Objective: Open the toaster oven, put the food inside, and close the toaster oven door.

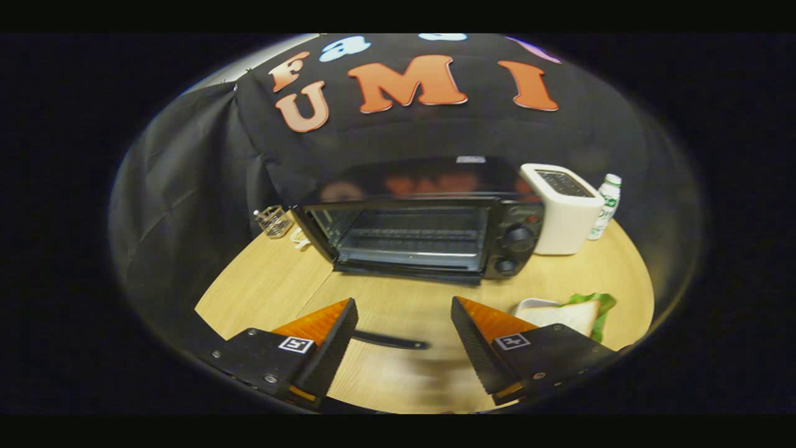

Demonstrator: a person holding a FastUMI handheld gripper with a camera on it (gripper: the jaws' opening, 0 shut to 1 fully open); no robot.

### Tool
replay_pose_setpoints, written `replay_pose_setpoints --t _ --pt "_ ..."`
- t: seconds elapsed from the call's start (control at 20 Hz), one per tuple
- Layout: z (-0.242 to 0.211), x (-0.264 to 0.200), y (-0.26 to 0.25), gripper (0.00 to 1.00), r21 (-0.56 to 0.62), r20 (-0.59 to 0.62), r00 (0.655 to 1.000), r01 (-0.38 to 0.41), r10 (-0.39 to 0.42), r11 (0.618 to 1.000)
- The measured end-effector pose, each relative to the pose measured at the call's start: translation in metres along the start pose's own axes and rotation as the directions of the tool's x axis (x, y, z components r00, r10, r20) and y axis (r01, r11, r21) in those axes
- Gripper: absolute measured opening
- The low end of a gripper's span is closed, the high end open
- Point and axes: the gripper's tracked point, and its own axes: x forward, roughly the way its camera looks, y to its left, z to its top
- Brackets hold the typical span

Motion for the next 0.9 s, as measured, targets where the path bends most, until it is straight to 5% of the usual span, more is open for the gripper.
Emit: replay_pose_setpoints --t 0.3,0.5,0.9 --pt "0.012 -0.035 -0.107 0.94 0.051 0.031 0.981 0.188 -0.19 0.981" --pt "-0.026 -0.032 -0.162 0.94 0.108 -0.065 0.959 0.281 -0.275 0.954" --pt "-0.098 -0.006 -0.173 0.94 0.305 -0.227 0.953 0.266 -0.202 0.915"
